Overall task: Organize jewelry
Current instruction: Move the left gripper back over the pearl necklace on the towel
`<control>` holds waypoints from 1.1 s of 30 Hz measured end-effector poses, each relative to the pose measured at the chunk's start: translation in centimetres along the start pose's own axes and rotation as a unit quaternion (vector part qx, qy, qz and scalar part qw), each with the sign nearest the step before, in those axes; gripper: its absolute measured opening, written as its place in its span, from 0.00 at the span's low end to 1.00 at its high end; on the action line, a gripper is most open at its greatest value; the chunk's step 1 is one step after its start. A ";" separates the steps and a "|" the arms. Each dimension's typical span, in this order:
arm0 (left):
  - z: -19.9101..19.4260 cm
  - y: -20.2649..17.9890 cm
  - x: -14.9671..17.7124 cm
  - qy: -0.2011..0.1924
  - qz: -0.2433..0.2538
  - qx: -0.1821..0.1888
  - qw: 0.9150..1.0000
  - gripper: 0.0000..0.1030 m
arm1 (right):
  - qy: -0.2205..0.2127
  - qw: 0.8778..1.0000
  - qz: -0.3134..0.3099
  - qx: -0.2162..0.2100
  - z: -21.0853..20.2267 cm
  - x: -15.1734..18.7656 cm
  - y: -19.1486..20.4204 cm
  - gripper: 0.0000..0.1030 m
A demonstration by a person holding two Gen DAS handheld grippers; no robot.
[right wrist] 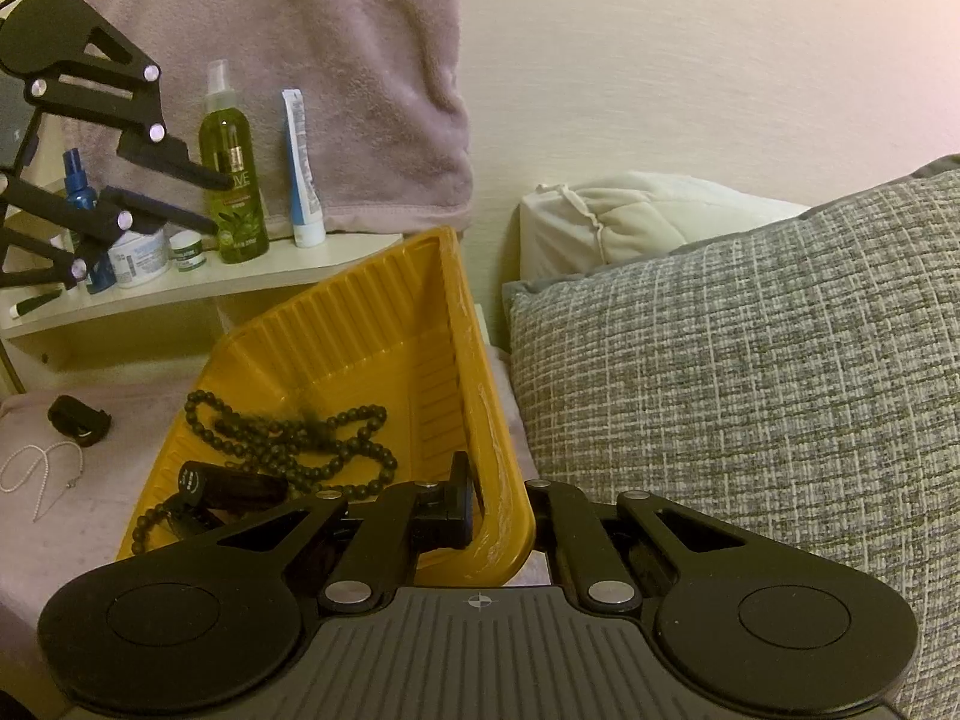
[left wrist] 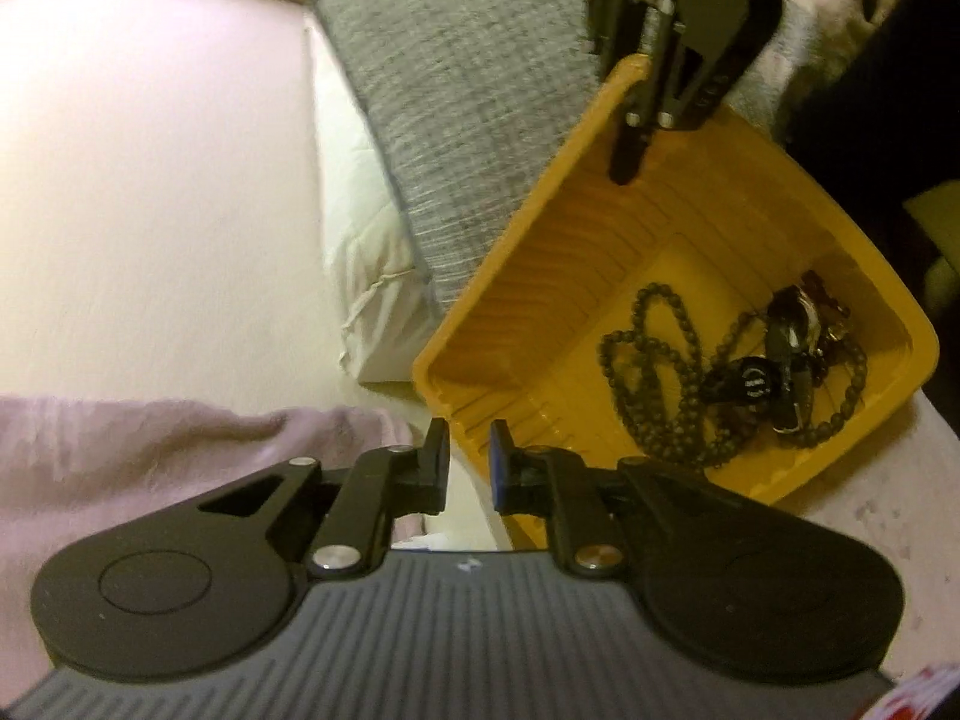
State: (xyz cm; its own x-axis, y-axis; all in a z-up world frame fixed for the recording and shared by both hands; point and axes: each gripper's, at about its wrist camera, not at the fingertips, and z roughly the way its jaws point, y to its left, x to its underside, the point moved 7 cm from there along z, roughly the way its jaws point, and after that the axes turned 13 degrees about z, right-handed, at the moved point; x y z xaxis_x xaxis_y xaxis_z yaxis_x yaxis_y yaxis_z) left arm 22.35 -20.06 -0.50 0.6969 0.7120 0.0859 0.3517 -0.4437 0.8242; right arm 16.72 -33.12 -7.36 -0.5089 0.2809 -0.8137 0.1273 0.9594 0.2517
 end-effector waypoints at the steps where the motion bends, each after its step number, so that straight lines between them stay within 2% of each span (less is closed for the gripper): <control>1: -0.4 0.4 0.4 0.001 -0.021 -0.003 1.000 0.13 | 0.000 1.000 0.001 0.000 0.0 0.0 0.0 0.05; 3: -1.4 1.3 1.4 0.000 -0.074 -0.011 0.997 0.13 | 0.000 1.000 0.001 0.000 0.1 -0.1 0.0 0.05; 5: -2.3 2.0 2.8 0.007 -0.140 -0.021 0.990 0.13 | 0.000 1.000 0.003 0.000 0.2 -0.1 -0.1 0.05; 7: -3.5 2.4 4.9 0.012 -0.222 -0.031 0.975 0.13 | 0.000 1.000 0.005 0.000 0.2 0.0 -0.1 0.05; 9: -4.6 2.3 7.2 0.027 -0.305 -0.043 0.951 0.13 | 0.000 1.000 0.007 0.001 0.2 0.0 -0.1 0.05; 11: -5.9 1.9 9.7 0.044 -0.383 -0.057 0.921 0.13 | 0.000 1.000 0.008 0.001 0.1 0.0 -0.1 0.05; 13: -7.2 1.2 12.4 0.070 -0.464 -0.072 0.880 0.13 | 0.000 1.000 0.009 0.000 0.1 0.0 -0.1 0.05; 14: -8.0 0.6 14.0 0.086 -0.506 -0.082 0.854 0.14 | 0.000 1.000 0.009 0.001 0.0 0.0 -0.1 0.05; 16: -9.5 -0.7 16.5 0.110 -0.569 -0.098 0.809 0.16 | 0.000 1.000 0.011 0.002 0.0 0.1 -0.1 0.05; 17: -10.3 -1.6 17.9 0.126 -0.603 -0.105 0.781 0.17 | 0.000 1.000 0.012 0.003 0.0 0.1 -0.1 0.05; 19: -11.6 -3.4 20.0 0.155 -0.645 -0.119 0.739 0.17 | 0.000 1.000 0.014 0.004 0.0 0.2 -0.1 0.05; 21: -12.9 -5.0 21.3 0.176 -0.666 -0.139 0.711 0.17 | 0.001 1.000 0.016 0.005 -0.1 0.3 -0.2 0.05; 23: -13.8 -6.7 22.1 0.185 -0.686 -0.147 0.688 0.17 | 0.001 1.000 0.015 0.007 -0.1 0.4 -0.2 0.05; 24: -14.1 -7.6 22.4 0.193 -0.693 -0.154 0.678 0.17 | 0.002 1.000 0.015 0.007 -0.1 0.4 -0.2 0.05; 29: -14.4 -12.2 22.3 0.213 -0.711 -0.160 0.651 0.18 | 0.003 1.000 0.013 0.009 -0.2 0.5 0.0 0.05; 31: -14.1 -14.1 21.7 0.224 -0.711 -0.157 0.648 0.18 | 0.003 1.000 0.012 0.010 -0.2 0.4 0.1 0.05; 33: -13.3 -15.9 21.1 0.230 -0.707 -0.149 0.652 0.18 | 0.003 1.000 0.011 0.011 -0.1 0.4 0.1 0.05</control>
State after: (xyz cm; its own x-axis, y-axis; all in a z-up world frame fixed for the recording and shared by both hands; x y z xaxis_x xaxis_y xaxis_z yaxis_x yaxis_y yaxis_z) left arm 23.17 9.30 -4.32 -0.4773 0.4125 -0.7759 0.2550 0.9100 0.3269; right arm 16.39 -32.93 -7.61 -0.5116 0.3016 -0.8046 0.1567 0.9534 0.2577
